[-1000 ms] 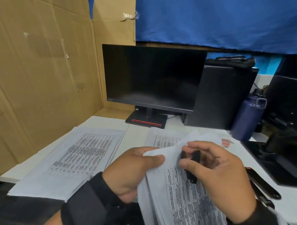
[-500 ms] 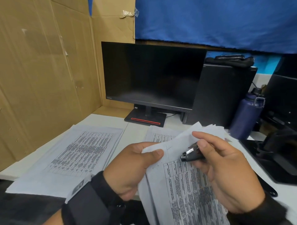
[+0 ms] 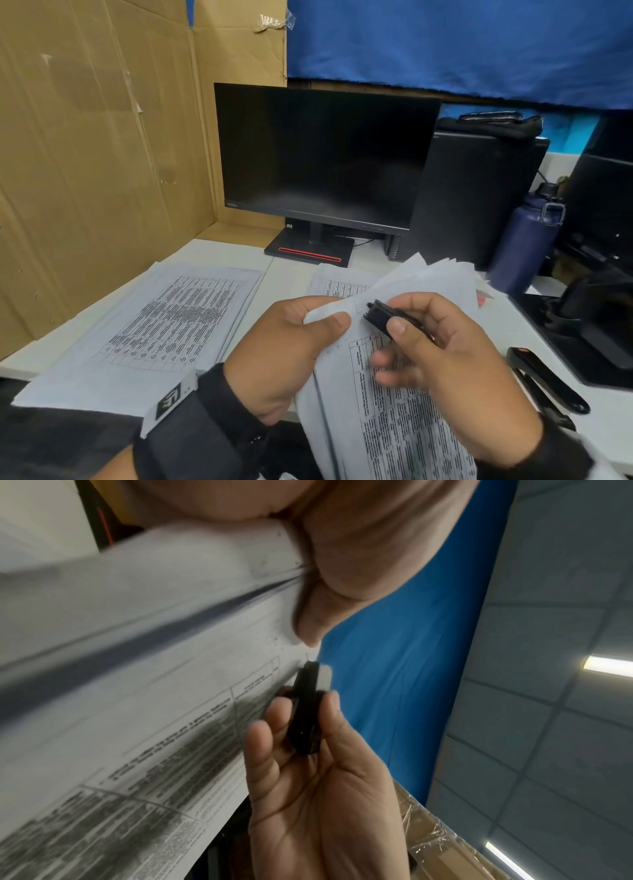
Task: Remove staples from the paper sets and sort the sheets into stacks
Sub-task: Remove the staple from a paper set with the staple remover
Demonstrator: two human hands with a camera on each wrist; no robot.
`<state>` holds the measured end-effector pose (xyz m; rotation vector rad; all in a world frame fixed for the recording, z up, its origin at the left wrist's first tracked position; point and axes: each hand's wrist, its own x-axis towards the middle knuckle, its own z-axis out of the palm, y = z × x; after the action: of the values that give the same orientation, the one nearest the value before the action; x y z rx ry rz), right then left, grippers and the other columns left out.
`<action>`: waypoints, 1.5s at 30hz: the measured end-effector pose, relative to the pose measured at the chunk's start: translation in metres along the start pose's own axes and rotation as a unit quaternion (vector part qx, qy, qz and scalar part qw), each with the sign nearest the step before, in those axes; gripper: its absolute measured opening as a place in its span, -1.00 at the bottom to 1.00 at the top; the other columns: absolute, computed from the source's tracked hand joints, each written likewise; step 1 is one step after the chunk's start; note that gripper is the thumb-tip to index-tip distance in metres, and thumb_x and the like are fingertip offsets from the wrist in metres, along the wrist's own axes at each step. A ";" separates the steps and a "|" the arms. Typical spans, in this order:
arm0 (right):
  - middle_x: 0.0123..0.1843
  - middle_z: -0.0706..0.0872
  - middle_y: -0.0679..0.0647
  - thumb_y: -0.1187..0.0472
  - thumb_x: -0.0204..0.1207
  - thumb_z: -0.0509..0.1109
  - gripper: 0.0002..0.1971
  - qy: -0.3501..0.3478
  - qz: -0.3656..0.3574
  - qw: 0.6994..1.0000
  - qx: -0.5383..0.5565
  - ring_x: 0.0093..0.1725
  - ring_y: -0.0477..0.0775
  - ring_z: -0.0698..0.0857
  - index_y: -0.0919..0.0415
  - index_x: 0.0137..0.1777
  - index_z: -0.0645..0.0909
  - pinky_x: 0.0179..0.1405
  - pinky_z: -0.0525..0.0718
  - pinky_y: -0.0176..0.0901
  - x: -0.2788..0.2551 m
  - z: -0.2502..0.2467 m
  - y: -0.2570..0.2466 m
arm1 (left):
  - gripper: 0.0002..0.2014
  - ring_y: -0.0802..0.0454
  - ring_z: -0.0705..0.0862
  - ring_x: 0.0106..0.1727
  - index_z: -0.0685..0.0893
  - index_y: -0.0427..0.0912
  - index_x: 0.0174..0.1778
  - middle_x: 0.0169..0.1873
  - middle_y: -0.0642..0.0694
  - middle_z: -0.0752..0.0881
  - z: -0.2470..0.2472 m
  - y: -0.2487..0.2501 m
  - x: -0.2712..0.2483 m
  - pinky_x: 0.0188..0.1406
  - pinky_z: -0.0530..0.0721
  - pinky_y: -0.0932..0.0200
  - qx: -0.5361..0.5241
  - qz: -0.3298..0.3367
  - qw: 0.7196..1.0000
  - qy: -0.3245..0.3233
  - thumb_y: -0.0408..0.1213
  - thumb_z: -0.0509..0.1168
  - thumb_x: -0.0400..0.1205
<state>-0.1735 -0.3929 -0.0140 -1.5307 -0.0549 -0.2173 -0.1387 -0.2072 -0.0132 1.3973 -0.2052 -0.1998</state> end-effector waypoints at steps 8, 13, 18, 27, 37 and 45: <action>-0.19 0.73 -0.05 -0.02 0.67 0.24 -0.92 -0.003 -0.104 0.980 -0.170 -0.48 0.01 0.60 -0.21 0.02 0.57 -0.42 0.60 -0.09 -0.007 0.005 -0.002 | -0.79 -0.17 0.86 0.08 0.85 -0.21 0.21 0.06 -0.26 0.89 0.003 -0.002 -0.002 0.24 0.71 -0.03 -0.027 0.022 0.999 -0.016 -0.38 0.37 0.71; -0.20 0.70 -0.05 -0.28 0.61 0.05 -0.72 -0.008 -0.162 0.931 -0.328 -0.27 -0.02 0.68 -0.19 0.08 0.47 -0.23 0.65 0.03 -0.012 0.003 -0.001 | -0.80 -0.20 0.86 0.06 0.87 -0.22 0.17 0.05 -0.30 0.88 0.005 -0.003 -0.004 0.21 0.73 -0.05 -0.043 0.015 0.999 -0.028 -0.42 0.38 0.70; -0.29 0.62 -0.13 -0.46 0.56 -0.04 -0.66 -0.020 -0.169 0.878 -0.446 -0.31 -0.10 0.64 -0.27 0.03 0.30 -0.43 0.59 -0.16 -0.011 0.001 0.007 | -0.82 -0.24 0.87 -0.01 0.90 -0.19 0.06 -0.02 -0.32 0.89 0.008 -0.005 -0.005 0.11 0.79 -0.09 -0.042 -0.003 0.999 -0.030 -0.39 0.40 0.66; -0.27 0.51 -0.17 -0.37 0.66 -0.05 -0.69 -0.002 -0.236 0.813 -0.533 -0.41 -0.06 0.56 -0.20 -0.01 0.32 -0.54 0.59 -0.07 -0.011 0.004 0.009 | -0.84 -0.30 0.88 -0.01 0.92 -0.13 0.01 -0.09 -0.28 0.90 0.011 -0.015 -0.003 0.14 0.82 -0.21 -0.002 0.029 0.999 0.028 -0.34 0.41 0.68; -0.32 0.49 -0.14 -0.33 0.69 -0.02 -0.68 0.017 -0.244 0.802 -0.546 -0.47 0.00 0.54 -0.13 -0.06 0.31 -0.63 0.57 0.01 -0.010 0.008 0.020 | -0.81 -0.16 0.88 0.00 0.93 0.06 -0.07 -0.13 -0.11 0.92 0.013 -0.024 0.000 0.23 0.79 -0.30 0.063 0.055 0.995 0.057 -0.32 0.44 0.69; -0.30 0.50 -0.14 -0.37 0.68 -0.09 -0.63 0.004 -0.230 0.809 -0.541 -0.45 -0.03 0.54 -0.13 -0.04 0.32 -0.59 0.60 0.04 -0.009 0.006 0.022 | -0.83 -0.24 0.87 0.04 0.92 0.02 -0.05 -0.11 -0.16 0.91 0.014 -0.030 0.003 0.26 0.77 -0.34 0.039 0.044 0.996 0.067 -0.31 0.43 0.69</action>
<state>-0.1775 -0.3855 -0.0374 -2.6543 -0.3486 -0.7344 -0.1404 -0.2260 -0.0406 1.4694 -0.1642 -0.0255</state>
